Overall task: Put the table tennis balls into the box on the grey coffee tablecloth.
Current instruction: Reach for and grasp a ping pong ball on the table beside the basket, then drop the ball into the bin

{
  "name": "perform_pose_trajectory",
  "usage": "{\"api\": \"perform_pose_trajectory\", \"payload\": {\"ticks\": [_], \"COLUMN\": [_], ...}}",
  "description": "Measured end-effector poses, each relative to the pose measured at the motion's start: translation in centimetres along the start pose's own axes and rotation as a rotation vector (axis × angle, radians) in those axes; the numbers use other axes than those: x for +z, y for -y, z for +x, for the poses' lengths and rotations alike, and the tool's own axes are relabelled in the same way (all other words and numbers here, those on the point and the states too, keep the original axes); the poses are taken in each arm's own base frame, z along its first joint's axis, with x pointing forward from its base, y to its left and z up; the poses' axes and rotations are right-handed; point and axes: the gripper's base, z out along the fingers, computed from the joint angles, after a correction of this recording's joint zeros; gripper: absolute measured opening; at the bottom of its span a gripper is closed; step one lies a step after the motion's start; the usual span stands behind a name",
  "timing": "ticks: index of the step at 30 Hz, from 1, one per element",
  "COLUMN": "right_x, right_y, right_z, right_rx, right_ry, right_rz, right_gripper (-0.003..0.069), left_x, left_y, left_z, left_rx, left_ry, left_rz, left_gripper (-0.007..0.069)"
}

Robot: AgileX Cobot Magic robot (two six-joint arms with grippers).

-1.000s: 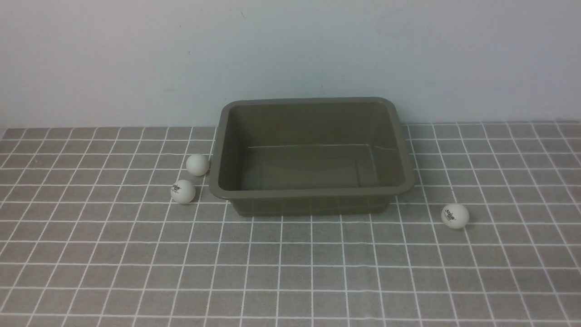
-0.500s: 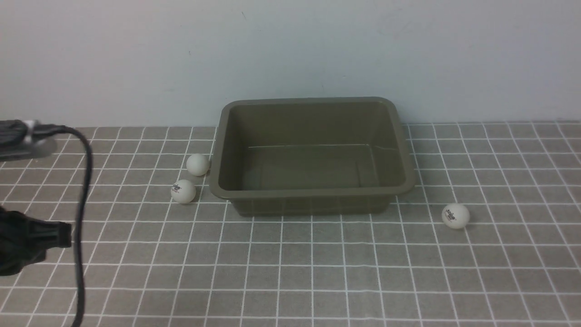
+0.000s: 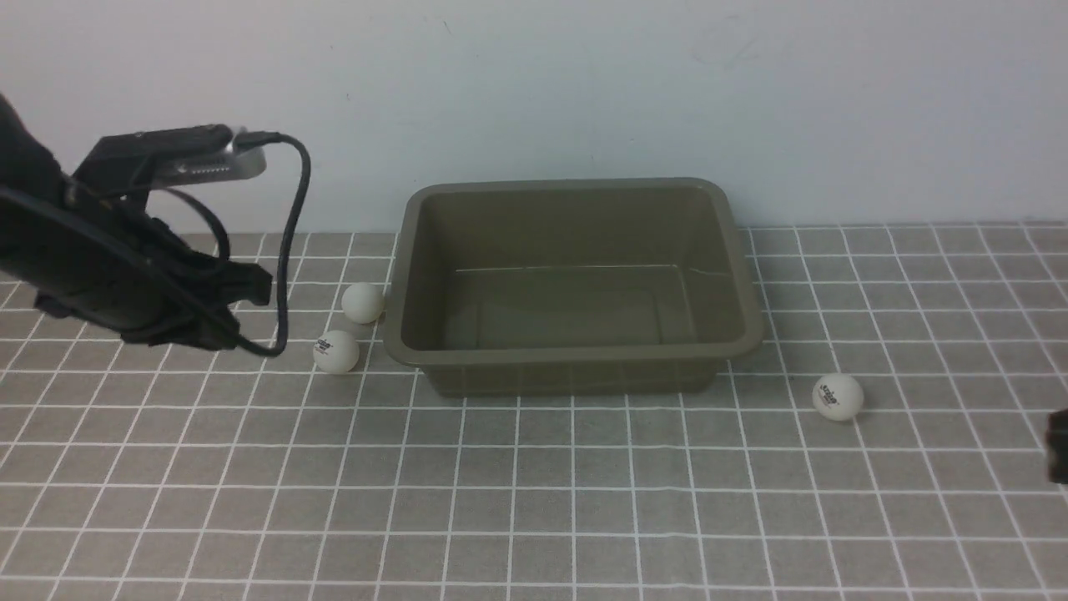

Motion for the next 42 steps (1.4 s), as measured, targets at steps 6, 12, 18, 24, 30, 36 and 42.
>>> {"api": "perform_pose_trajectory", "payload": {"ticks": [6,12,18,24,30,36,42], "right_x": [2.0,2.1,2.7,3.8,6.4,13.7,20.1], "right_y": [-0.5,-0.7,-0.7,2.7,5.4,5.2,3.9], "right_z": [-0.6,-1.1,-2.1,-5.9,-8.8,-9.2,-8.4], "right_rx": [0.002,0.003,0.043,0.192,0.252,0.177,0.09], "right_ry": [-0.042,0.006,0.016,-0.032,-0.135,-0.274,-0.301], "right_rz": [-0.009,-0.027,-0.006,0.151,0.133,0.022,0.015], "right_gripper": [-0.0015,-0.0015,-0.0015,-0.0015,-0.0003,0.016,0.0416], "left_x": [4.9,10.1,14.3,15.8,15.1,7.1,4.9], "left_y": [-0.6,-1.6,-2.1,-2.4,-2.3,0.4,7.7], "left_z": [-3.8,-4.9,-4.6,-4.3,-4.5,-8.7,-10.1], "left_rx": [0.052,0.047,0.056,0.066,0.094,0.201,0.364], "left_ry": [-0.039,-0.093,-0.112,-0.12,-0.162,-0.052,0.036], "left_rz": [0.039,0.047,0.089,0.097,0.103,0.049,0.143], "left_gripper": [0.0259,0.0483,0.0541,0.0386,0.0352,0.0352,0.0352]}}
